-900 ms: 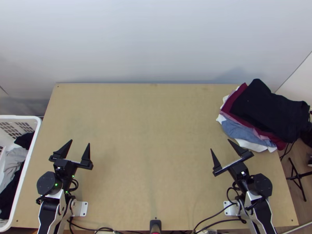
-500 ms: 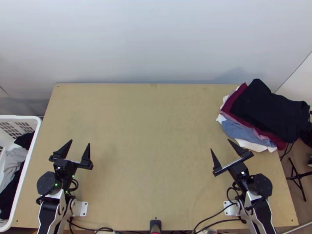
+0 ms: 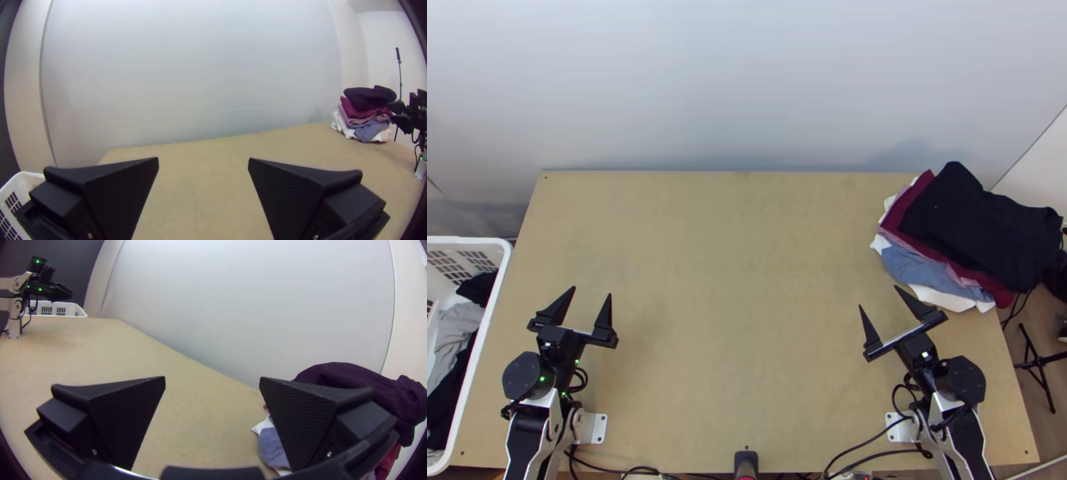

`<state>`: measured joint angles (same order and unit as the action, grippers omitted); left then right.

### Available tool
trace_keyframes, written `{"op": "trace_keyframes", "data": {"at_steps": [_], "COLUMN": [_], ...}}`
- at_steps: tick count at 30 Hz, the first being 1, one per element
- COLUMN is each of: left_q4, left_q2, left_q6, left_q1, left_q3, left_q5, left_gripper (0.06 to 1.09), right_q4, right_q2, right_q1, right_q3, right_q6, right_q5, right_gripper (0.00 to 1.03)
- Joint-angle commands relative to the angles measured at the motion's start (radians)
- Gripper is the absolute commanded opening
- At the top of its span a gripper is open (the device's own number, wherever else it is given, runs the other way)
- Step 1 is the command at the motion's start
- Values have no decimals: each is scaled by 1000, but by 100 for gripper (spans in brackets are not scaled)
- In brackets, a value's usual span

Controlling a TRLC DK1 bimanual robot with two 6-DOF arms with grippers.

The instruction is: Fold the t-shirt

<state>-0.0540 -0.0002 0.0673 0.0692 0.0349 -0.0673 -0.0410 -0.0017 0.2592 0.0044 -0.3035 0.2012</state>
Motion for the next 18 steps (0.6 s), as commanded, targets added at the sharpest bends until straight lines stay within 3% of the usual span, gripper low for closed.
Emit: {"op": "trace_keyframes", "data": {"at_steps": [1,18], "left_q4": [0,0], "left_q2": [0,0], "left_q6": [0,0], "left_q1": [0,20], "left_q3": [0,0], "left_q5": [0,0], "left_gripper": [104,104], "right_q4": [0,0], "right_q2": [0,0], "right_q1": [0,-3], "right_q3": [0,0], "right_q6": [1,1], "right_q5": [0,0], "right_gripper": [98,98]}}
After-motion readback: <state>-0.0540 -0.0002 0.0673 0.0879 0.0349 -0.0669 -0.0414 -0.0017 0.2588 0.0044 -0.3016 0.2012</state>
